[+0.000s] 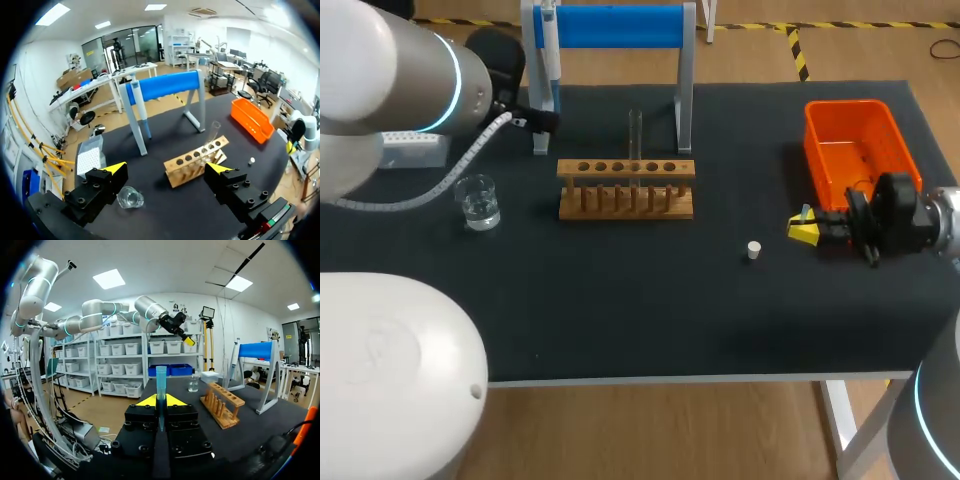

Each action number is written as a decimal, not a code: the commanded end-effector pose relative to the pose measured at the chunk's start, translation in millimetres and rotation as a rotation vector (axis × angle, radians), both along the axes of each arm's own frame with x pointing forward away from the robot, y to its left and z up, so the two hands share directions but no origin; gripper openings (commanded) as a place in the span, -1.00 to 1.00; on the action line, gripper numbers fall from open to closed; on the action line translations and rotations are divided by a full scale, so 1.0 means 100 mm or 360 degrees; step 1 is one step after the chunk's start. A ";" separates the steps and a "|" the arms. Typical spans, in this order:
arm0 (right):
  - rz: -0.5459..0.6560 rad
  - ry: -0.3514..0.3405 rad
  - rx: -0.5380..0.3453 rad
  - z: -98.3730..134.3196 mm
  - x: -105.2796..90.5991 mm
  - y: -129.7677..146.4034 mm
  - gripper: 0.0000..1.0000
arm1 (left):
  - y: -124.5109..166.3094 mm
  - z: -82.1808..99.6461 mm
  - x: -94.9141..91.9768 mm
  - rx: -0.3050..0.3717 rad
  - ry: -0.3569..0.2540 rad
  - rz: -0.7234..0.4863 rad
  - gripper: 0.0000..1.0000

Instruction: Invert the test tube, pick up the pipette, mount the tip to pipette, aspirate from beaker and dispense into the tube, eject the tip, return the pipette, and cap with the stopper.

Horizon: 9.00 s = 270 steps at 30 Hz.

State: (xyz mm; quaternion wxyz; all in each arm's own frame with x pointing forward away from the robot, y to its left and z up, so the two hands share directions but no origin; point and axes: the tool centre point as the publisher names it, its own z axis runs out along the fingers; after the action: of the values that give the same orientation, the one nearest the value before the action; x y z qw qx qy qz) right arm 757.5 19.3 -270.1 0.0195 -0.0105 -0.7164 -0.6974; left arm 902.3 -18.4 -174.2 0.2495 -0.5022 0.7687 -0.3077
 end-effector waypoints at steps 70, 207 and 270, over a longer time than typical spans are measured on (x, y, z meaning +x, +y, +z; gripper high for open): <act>0.0002 0.0000 0.0000 0.00 0.00 -0.01 -1.00 | -0.11 -0.08 1.56 -0.0167 -0.0389 0.0214 1.00; 0.0002 0.0000 0.0000 0.00 0.00 -0.01 -1.00 | -0.18 -0.36 2.67 -0.0270 -0.0619 0.0412 -0.02; 0.0002 0.0000 0.0000 0.00 0.00 -0.01 -1.00 | -0.74 0.78 1.26 -0.0589 -0.0534 -0.0537 -1.00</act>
State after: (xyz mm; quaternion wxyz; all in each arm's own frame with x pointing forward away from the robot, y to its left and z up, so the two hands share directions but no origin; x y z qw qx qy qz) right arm 757.5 19.3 -270.1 0.0196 -0.0104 -0.7164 -0.6974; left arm 1048.6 -102.8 -100.6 0.2907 -0.4018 0.7011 -0.5124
